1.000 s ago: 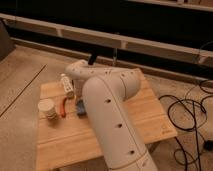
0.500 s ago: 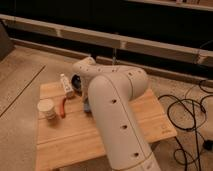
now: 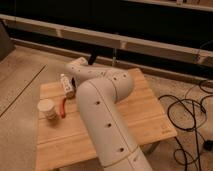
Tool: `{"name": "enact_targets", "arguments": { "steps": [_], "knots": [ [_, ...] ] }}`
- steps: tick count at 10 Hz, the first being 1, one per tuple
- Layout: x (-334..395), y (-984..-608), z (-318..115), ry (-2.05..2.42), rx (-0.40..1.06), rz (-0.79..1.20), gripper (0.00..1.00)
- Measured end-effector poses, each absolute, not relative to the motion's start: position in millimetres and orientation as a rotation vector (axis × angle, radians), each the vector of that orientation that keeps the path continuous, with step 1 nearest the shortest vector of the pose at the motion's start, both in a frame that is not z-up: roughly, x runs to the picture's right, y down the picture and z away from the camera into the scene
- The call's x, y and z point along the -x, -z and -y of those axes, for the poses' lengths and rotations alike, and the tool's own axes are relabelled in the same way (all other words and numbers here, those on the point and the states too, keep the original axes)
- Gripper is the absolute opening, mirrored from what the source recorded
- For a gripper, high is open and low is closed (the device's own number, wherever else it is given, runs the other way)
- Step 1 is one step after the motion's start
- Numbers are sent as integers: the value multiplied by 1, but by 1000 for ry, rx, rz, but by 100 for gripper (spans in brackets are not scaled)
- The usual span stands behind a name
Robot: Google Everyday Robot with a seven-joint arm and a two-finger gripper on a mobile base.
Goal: Wipe the white sponge on the table
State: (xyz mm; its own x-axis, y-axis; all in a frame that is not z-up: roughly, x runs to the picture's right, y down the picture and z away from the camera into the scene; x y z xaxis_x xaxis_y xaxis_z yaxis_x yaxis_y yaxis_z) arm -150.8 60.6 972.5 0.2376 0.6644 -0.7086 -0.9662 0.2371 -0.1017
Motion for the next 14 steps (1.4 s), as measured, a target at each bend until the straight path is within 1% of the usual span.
{"name": "enact_targets", "arguments": {
  "steps": [2,3,5,8,11,14],
  "knots": [
    [186,-970,-54,-1168,609,-555,0],
    [212,-967,-58,-1142,629,-524,0],
    [241,-963,-75,-1124,679,-498,0],
    [263,-956,-95,-1140,739,-470,0],
    [253,-924,-112,-1134,726,-451,0],
    [204,-871,-119,-1166,635,-419,0]
  ]
}}
